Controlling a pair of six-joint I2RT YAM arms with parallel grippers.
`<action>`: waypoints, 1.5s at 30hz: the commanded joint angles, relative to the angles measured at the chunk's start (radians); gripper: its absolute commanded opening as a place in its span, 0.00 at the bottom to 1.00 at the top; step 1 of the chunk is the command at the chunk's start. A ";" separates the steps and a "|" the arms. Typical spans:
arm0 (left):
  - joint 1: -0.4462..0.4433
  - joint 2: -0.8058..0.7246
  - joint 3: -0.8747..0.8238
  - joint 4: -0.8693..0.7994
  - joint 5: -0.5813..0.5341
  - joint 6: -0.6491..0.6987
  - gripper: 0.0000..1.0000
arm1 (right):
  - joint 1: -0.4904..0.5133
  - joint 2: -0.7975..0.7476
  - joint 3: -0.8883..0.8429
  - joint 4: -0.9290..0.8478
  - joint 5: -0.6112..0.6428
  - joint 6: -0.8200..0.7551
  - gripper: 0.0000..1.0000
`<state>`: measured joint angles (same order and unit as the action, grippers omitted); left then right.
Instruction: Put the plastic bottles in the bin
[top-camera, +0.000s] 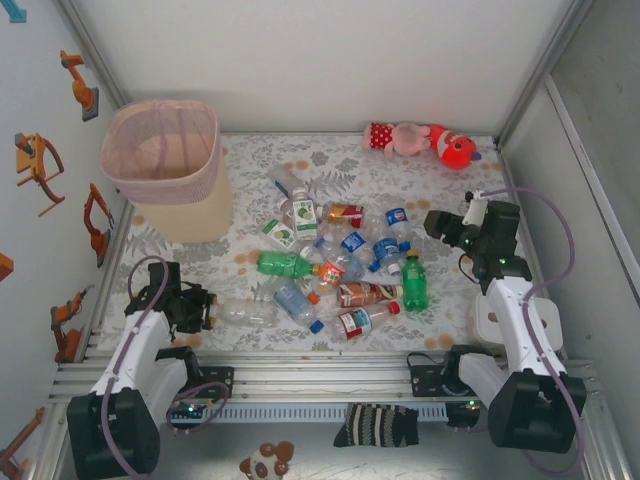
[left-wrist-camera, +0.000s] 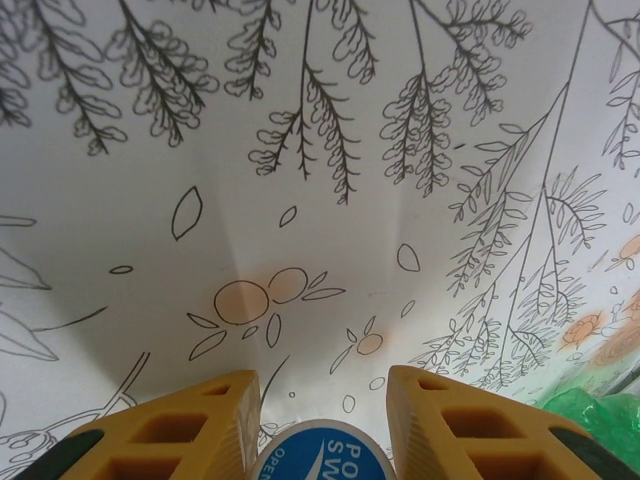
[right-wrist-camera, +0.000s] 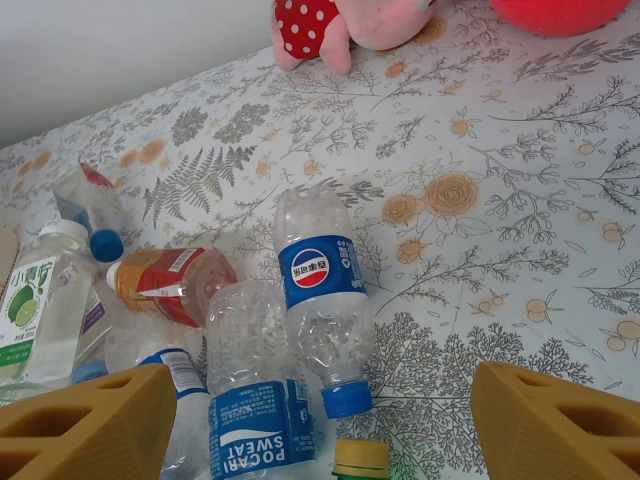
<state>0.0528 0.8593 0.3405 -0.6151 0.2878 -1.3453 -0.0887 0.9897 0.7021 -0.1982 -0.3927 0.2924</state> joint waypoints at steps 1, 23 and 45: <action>-0.001 0.016 0.026 0.003 0.025 0.027 0.38 | -0.003 -0.008 -0.001 -0.012 0.000 0.001 0.76; 0.001 -0.153 0.283 -0.209 -0.170 0.221 0.07 | -0.002 -0.006 0.002 -0.012 0.008 -0.002 0.76; 0.003 0.077 1.001 -0.090 -0.029 0.950 0.03 | -0.003 -0.026 0.092 -0.106 0.031 -0.029 0.76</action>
<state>0.0528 0.9073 1.2743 -0.7502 0.2329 -0.5117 -0.0887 0.9825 0.7483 -0.2779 -0.3740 0.2848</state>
